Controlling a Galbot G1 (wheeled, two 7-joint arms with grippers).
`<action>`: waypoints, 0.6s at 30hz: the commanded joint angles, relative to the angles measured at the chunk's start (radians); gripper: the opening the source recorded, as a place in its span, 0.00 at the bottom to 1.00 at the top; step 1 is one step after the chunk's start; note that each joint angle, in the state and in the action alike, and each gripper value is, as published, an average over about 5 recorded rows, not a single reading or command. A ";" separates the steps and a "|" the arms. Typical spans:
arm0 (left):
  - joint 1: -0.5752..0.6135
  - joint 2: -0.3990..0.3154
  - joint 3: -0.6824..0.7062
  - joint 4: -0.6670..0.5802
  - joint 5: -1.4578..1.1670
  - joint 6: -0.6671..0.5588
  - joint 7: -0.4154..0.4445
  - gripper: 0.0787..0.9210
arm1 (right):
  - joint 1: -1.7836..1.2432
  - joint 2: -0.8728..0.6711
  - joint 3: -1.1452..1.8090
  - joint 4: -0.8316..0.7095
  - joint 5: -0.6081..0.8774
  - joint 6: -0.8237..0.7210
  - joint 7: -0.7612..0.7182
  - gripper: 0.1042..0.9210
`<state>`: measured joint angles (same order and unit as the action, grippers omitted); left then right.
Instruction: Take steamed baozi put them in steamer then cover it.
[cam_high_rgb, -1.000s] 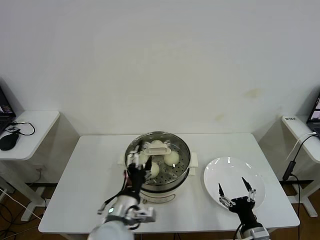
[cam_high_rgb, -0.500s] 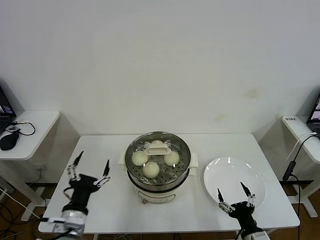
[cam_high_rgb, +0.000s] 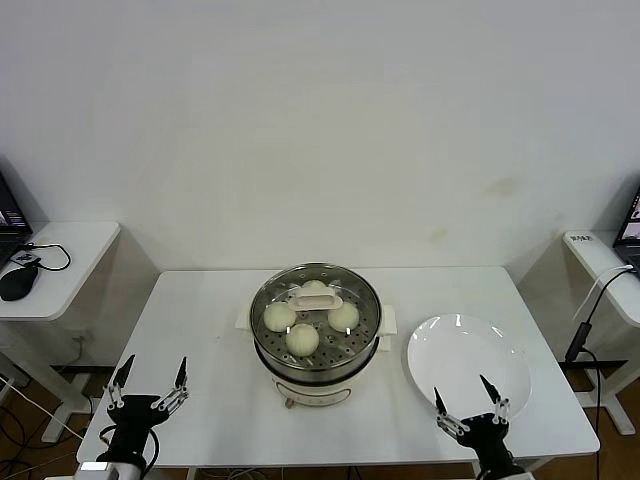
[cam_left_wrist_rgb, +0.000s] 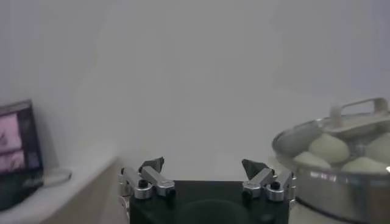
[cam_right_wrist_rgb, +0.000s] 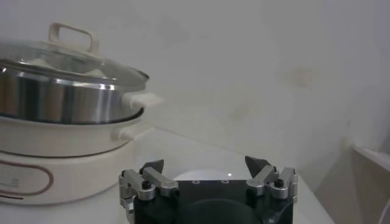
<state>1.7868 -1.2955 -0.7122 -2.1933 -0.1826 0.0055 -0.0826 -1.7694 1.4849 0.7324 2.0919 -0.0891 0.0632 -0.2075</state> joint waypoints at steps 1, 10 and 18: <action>0.050 -0.002 -0.034 0.046 -0.108 -0.046 -0.002 0.88 | -0.009 -0.012 -0.017 -0.001 0.005 -0.010 0.003 0.88; 0.042 0.000 -0.024 0.063 -0.088 -0.044 0.008 0.88 | -0.006 -0.028 -0.052 0.004 0.016 -0.031 0.005 0.88; 0.036 0.011 -0.022 0.066 -0.088 -0.024 0.023 0.88 | -0.007 -0.031 -0.060 0.005 0.019 -0.038 0.009 0.88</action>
<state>1.8161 -1.2870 -0.7289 -2.1386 -0.2520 -0.0215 -0.0663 -1.7720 1.4585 0.6838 2.0954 -0.0740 0.0296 -0.2000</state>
